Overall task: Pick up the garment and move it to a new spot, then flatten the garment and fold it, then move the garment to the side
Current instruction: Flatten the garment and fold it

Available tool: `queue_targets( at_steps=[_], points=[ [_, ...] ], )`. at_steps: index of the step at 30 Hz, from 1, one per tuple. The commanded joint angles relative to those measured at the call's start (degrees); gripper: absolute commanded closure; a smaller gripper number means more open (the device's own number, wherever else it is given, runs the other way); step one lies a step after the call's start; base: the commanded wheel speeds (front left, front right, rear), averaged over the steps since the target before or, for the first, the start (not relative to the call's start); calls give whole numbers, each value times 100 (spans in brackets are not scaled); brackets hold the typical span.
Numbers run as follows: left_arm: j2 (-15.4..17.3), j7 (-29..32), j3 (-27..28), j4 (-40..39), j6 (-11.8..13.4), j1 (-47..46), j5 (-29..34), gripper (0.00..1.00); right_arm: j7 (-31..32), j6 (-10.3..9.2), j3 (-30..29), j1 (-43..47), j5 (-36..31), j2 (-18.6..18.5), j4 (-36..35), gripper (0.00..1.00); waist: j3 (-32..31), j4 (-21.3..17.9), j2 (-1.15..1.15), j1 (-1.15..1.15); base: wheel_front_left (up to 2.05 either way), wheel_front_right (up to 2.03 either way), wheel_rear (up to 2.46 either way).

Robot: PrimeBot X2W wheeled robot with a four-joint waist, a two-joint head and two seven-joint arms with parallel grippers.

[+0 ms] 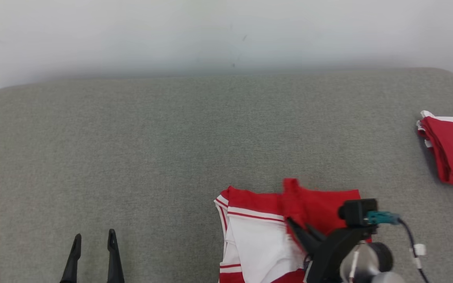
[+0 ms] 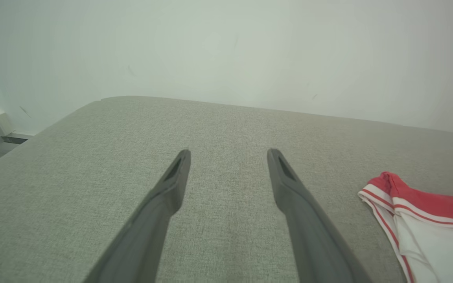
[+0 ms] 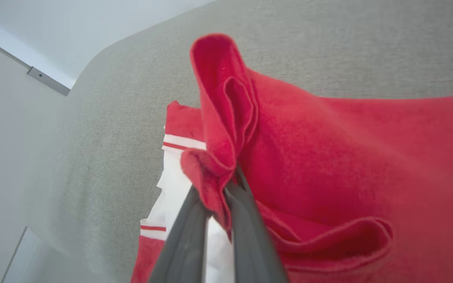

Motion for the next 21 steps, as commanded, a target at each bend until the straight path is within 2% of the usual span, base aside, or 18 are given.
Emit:
queue_targets(
  at_steps=[1,6,13,14,15,18,21],
  points=[
    [-23,-18,-2,34,-19,-81,17,0,-75,-16,152,-97,68,8,149,100,45,104,0,0,0,0,0],
    [-50,-18,12,104,-69,-161,19,0,-308,-16,753,-464,196,10,898,100,78,251,0,0,0,0,0],
    [-83,-18,26,172,-107,-195,47,0,-621,-16,1214,-828,356,10,1600,100,77,362,0,0,0,0,0],
    [-90,-18,29,180,-114,-195,49,0,-664,-16,1253,-870,368,9,1681,56,74,371,0,0,0,0,0],
    [-99,-18,32,186,-121,-194,50,0,-702,-16,1277,-890,431,9,1752,0,68,377,0,0,0,0,0],
    [-111,-18,59,197,-121,-165,55,0,-878,-16,1297,-943,771,10,1766,0,39,377,0,0,0,0,0],
    [-122,-18,101,188,-128,-122,55,0,-1085,-16,1234,-950,1203,9,1447,0,10,336,0,0,0,0,0]
  ],
)
